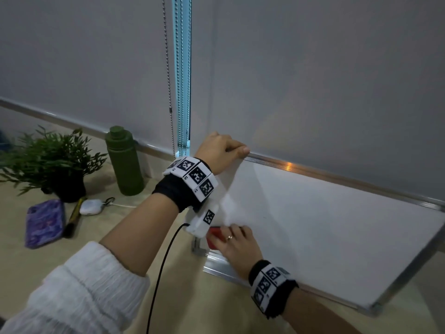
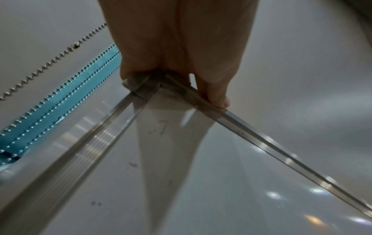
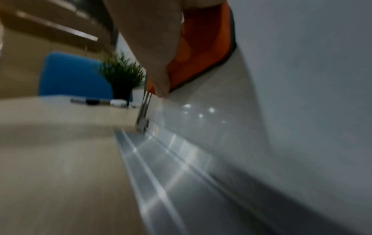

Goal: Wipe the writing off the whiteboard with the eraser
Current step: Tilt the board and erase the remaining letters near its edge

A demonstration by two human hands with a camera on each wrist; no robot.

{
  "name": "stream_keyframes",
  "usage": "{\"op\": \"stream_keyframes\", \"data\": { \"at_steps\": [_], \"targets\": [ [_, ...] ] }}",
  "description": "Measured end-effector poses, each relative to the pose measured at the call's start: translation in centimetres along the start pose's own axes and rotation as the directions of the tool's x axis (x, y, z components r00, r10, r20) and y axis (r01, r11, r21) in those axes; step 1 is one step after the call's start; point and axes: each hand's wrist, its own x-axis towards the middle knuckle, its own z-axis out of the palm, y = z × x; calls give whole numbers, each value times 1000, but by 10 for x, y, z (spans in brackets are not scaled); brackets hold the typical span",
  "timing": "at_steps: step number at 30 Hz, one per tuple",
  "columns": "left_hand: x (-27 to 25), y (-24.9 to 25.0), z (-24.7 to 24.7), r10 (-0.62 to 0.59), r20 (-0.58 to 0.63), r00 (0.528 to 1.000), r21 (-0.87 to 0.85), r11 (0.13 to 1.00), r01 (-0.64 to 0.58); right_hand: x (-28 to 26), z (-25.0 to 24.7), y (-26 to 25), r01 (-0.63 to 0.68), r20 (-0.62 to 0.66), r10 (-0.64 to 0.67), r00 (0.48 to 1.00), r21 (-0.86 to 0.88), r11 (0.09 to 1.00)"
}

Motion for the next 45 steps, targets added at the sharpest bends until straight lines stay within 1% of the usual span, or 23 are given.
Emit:
{"op": "stream_keyframes", "data": {
  "at_steps": [2, 4, 6, 7, 9, 11, 13, 16, 19, 21, 23, 25, 27, 28, 30, 32, 33, 35, 38, 40, 42, 43, 45],
  "targets": [
    [-1, 1, 0, -6, 2, 1000, -13, 1000, 6, 22, -16, 13, -163, -156, 164, 974, 16, 986],
    [-3, 3, 2, -1, -10, 1000, -14, 1000, 1, 47, -35, 32, -349, -279, 348, 895, 49, 936],
    [-3, 5, 3, 1, -19, 1000, -8, 1000, -2, 63, -45, 44, -482, -285, 484, 827, 80, 872],
    [-2, 5, 3, 4, -19, 1000, -6, 1000, -4, 63, -44, 43, -495, -281, 495, 822, 78, 866],
    [-1, 6, 3, 16, -11, 1000, 0, 1000, -16, 50, -33, 28, -354, -226, 358, 906, 58, 933],
    [0, 4, 3, 19, 1, 1000, -1, 1000, -19, 19, -9, 8, -72, -86, 72, 994, 10, 997],
    [0, 3, 2, 12, 1, 1000, -4, 1000, -12, -8, 6, -4, 85, 32, -86, 996, 20, 996],
    [-7, 5, 2, 8, -1, 1000, -4, 1000, -8, -9, 1, -3, 105, 80, -108, 991, 43, 994],
    [-10, 7, 2, 18, -6, 1000, -8, 1000, -18, 22, -24, 13, -145, -115, 147, 982, 26, 989],
    [-11, 8, 2, 25, -14, 1000, -13, 1000, -25, 44, -39, 26, -370, -242, 365, 899, 27, 929],
    [-10, 7, 2, 31, -19, 999, -18, 999, -31, 52, -41, 26, -472, -245, 463, 852, 25, 881],
    [-10, 6, 1, 34, -20, 999, -17, 999, -35, 45, -34, 16, -365, -179, 362, 915, 20, 931],
    [-9, 6, 1, 34, -13, 999, -18, 999, -34, 21, -18, 4, -52, -17, 52, 998, -2, 999],
    [-8, 5, 1, 33, -7, 999, -20, 999, -33, 9, -13, 1, 75, 72, -75, 995, -3, 997],
    [-8, 5, 1, 28, 6, 1000, -13, 1000, -28, 0, -12, 2, 125, 117, -126, 985, 13, 992],
    [-10, 5, 1, 26, 15, 1000, 0, 1000, -26, 13, -21, 10, -44, -1, 44, 999, 33, 998],
    [-10, 5, 1, 26, 12, 1000, -2, 1000, -26, 25, -30, 17, -168, -94, 170, 981, 29, 985],
    [-11, 6, 2, 24, -3, 1000, -14, 1000, -24, 50, -48, 33, -383, -237, 381, 894, 39, 923],
    [-10, 7, 3, 18, -13, 1000, -7, 1000, -19, 65, -56, 44, -509, -242, 515, 822, 92, 856],
    [-8, 8, 2, 16, -15, 1000, -3, 1000, -16, 56, -46, 36, -440, -231, 441, 867, 55, 896],
    [-6, 10, 1, 40, -7, 999, 6, 999, -40, 32, -26, 19, -201, -141, 199, 970, 5, 980],
    [-5, 12, 1, 50, 5, 999, 13, 999, -50, 16, -17, 11, -62, -56, 61, 997, -8, 998],
    [-4, 12, 0, 55, 18, 998, 28, 998, -55, -6, -7, 2, 94, 86, -92, 992, -11, 996]
  ]
}}
